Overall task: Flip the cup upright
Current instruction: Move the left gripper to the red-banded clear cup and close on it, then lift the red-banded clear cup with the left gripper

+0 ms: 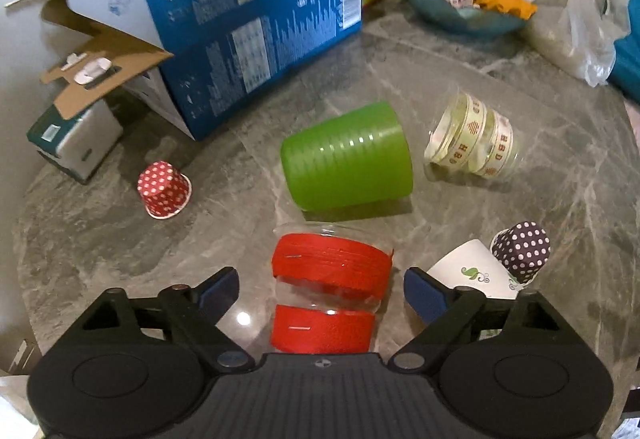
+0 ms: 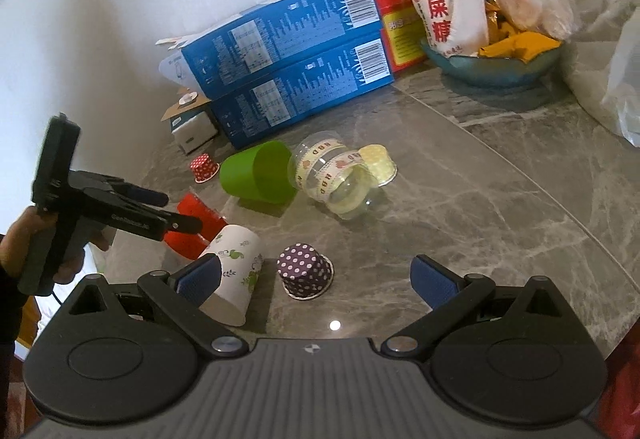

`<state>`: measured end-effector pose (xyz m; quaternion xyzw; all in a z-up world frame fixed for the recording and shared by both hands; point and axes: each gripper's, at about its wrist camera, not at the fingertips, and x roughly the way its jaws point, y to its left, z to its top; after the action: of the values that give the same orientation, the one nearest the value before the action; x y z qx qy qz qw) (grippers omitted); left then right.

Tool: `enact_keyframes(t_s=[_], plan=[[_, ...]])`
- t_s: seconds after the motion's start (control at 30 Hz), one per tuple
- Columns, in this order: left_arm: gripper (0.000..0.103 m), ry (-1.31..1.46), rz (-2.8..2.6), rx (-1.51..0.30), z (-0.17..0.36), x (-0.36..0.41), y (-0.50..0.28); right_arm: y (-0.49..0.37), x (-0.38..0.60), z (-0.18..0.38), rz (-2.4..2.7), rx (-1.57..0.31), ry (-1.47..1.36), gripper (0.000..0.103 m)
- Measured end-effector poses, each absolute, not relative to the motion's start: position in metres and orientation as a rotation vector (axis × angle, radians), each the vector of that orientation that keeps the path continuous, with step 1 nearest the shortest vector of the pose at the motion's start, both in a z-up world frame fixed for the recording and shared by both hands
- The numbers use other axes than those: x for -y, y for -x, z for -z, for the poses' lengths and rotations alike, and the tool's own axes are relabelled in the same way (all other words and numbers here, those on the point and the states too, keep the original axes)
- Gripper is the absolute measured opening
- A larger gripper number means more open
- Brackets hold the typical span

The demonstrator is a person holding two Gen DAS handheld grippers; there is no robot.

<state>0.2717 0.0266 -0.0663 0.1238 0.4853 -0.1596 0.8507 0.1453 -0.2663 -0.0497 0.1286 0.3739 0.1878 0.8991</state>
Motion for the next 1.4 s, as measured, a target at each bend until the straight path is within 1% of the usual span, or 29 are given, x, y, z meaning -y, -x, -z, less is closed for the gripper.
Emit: enact_keyframes(t_s=[0.1,0.2,0.23,0.3,0.4,0.63,0.83,0.93,1.03,1.17,1.23,1.4], plan=[[0.088,-0.263,0.332,-1.047,0.073,-0.022,-0.279,-0.142,0.272,0.051,-0.393,-0.772,-0.279,0.102],[0.084,-0.27,0.322,-1.07,0.079,-0.018,-0.284,-0.139,0.275,0.052,-0.398,-0.771,-0.29,0.102],[0.081,-0.27,0.317,-1.074,0.08,-0.017,-0.285,-0.139,0.277,0.053,-0.398,-0.772,-0.293,0.102],[0.071,-0.261,0.303,-1.086,0.083,-0.017,-0.286,-0.136,0.279,0.053,-0.397,-0.773,-0.3,0.102],[0.069,-0.229,0.288,-1.087,0.082,-0.02,-0.286,-0.132,0.284,0.053,-0.394,-0.77,-0.306,0.102],[0.067,-0.215,0.248,-1.078,0.076,-0.024,-0.274,-0.124,0.287,0.055,-0.399,-0.771,-0.336,0.102],[0.067,-0.172,0.184,-1.035,0.045,-0.04,-0.245,-0.11,0.281,0.056,-0.444,-0.768,-0.337,0.102],[0.067,-0.154,0.123,-1.057,0.033,-0.045,-0.222,-0.104,0.283,0.055,-0.456,-0.755,-0.351,0.102],[0.067,-0.076,0.105,-1.059,0.019,-0.049,-0.191,-0.098,0.282,0.057,-0.475,-0.754,-0.36,0.102],[0.067,0.105,0.146,-1.049,0.01,-0.045,-0.143,-0.09,0.28,0.063,-0.5,-0.76,-0.357,0.102],[0.067,0.224,0.176,-1.035,0.016,-0.037,-0.119,-0.085,0.28,0.066,-0.503,-0.76,-0.353,0.102],[0.067,0.355,0.198,-1.03,0.04,0.001,-0.085,-0.077,0.287,0.075,-0.507,-0.767,-0.353,0.102]])
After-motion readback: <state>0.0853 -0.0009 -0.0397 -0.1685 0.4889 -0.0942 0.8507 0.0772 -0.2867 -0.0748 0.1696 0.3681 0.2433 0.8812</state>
